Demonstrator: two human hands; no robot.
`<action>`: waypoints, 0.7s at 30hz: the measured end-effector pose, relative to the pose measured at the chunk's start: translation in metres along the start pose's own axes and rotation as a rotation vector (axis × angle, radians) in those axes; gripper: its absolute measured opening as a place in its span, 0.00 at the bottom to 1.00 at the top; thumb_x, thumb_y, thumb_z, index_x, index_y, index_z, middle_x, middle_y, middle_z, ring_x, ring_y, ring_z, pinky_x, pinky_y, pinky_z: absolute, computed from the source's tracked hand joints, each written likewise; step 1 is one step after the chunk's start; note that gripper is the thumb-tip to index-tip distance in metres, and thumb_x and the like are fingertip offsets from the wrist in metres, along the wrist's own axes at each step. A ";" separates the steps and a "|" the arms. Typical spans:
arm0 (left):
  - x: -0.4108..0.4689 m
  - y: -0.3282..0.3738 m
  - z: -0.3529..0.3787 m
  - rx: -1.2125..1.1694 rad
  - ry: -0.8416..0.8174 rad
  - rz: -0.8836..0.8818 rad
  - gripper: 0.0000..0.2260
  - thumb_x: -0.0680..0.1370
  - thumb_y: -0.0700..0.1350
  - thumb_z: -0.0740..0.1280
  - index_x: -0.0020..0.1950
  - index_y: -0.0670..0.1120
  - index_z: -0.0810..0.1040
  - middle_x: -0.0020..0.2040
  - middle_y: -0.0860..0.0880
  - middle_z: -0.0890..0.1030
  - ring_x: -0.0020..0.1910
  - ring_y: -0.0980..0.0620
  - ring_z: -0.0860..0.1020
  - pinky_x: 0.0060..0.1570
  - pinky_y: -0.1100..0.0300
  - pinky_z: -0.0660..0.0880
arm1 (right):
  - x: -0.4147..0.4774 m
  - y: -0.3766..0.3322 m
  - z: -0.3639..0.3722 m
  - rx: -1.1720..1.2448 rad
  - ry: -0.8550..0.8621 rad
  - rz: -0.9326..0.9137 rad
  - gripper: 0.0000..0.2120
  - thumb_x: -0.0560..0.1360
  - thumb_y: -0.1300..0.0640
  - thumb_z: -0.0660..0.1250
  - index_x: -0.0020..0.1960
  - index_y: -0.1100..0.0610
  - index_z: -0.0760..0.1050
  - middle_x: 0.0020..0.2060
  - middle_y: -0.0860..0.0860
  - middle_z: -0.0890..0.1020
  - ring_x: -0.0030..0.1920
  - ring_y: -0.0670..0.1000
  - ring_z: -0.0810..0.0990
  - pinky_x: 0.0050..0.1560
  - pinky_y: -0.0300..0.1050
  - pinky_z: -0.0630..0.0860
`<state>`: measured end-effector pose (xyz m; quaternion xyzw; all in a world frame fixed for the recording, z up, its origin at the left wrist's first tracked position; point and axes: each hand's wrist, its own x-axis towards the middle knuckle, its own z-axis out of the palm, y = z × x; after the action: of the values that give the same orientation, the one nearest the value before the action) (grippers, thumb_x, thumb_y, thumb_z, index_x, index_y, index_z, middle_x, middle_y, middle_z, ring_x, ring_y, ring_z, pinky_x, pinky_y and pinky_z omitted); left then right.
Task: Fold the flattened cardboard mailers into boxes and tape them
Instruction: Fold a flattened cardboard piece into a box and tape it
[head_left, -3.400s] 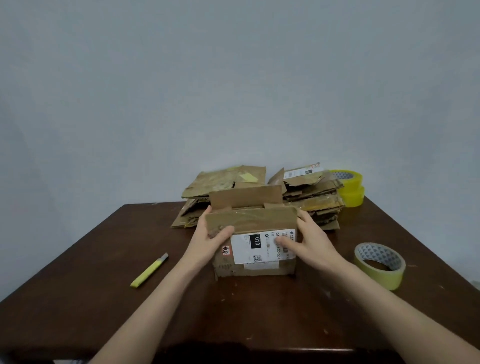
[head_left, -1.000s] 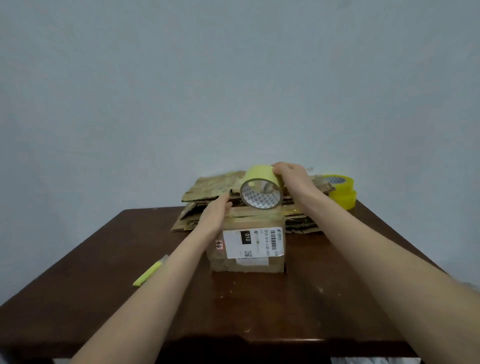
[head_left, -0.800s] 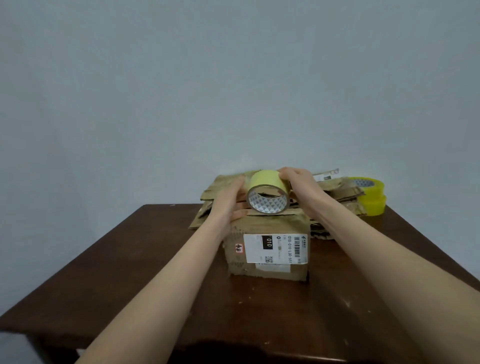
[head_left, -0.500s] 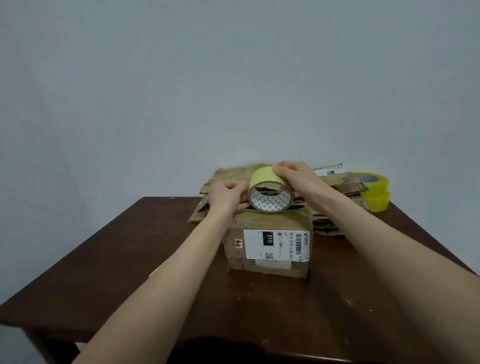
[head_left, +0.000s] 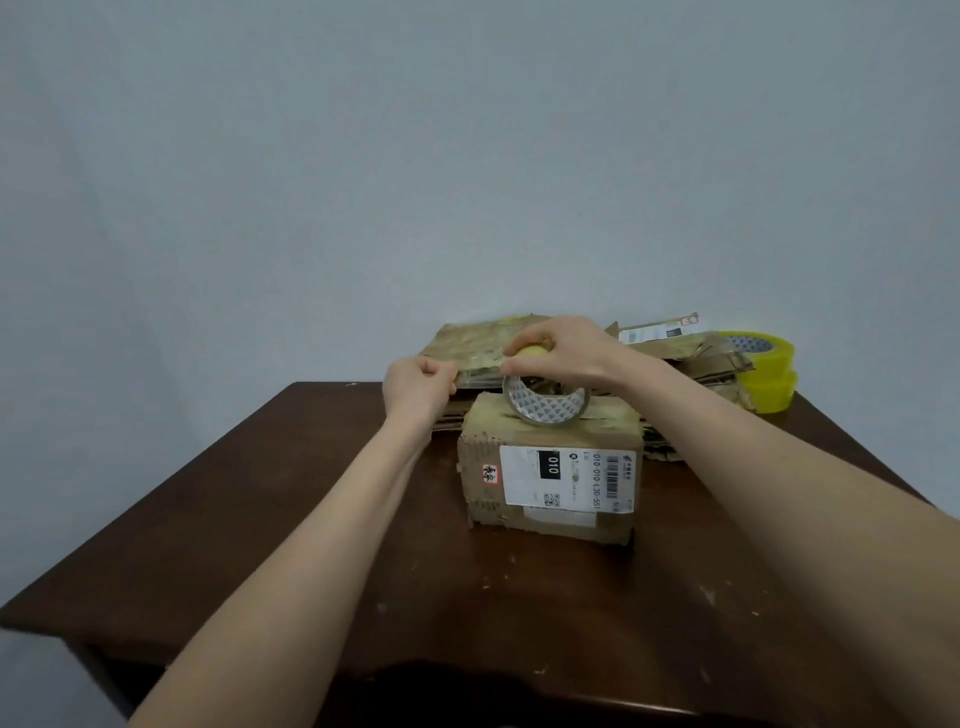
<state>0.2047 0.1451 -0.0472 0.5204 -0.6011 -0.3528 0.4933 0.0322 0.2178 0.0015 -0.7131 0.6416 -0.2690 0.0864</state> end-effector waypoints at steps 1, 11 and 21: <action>0.000 -0.003 -0.003 -0.001 0.004 -0.014 0.15 0.75 0.40 0.67 0.27 0.45 0.74 0.30 0.50 0.78 0.26 0.55 0.69 0.31 0.62 0.65 | 0.002 -0.002 0.002 -0.017 0.000 0.004 0.18 0.73 0.40 0.69 0.58 0.49 0.79 0.59 0.49 0.78 0.56 0.50 0.74 0.54 0.47 0.73; 0.004 -0.032 0.003 0.018 -0.028 -0.119 0.18 0.76 0.43 0.68 0.26 0.44 0.72 0.21 0.51 0.70 0.20 0.53 0.65 0.28 0.64 0.65 | 0.001 0.003 0.002 0.065 0.091 -0.003 0.13 0.70 0.44 0.73 0.48 0.51 0.81 0.38 0.40 0.75 0.39 0.40 0.71 0.37 0.39 0.67; -0.005 -0.068 0.020 0.205 -0.295 -0.225 0.10 0.80 0.41 0.62 0.41 0.43 0.79 0.30 0.46 0.75 0.22 0.50 0.66 0.22 0.64 0.61 | -0.004 0.009 0.003 -0.001 0.025 0.002 0.14 0.75 0.42 0.67 0.55 0.47 0.81 0.59 0.48 0.79 0.60 0.50 0.75 0.60 0.51 0.73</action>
<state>0.2045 0.1343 -0.1170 0.5746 -0.6376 -0.4150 0.3018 0.0255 0.2191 -0.0064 -0.7092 0.6434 -0.2774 0.0783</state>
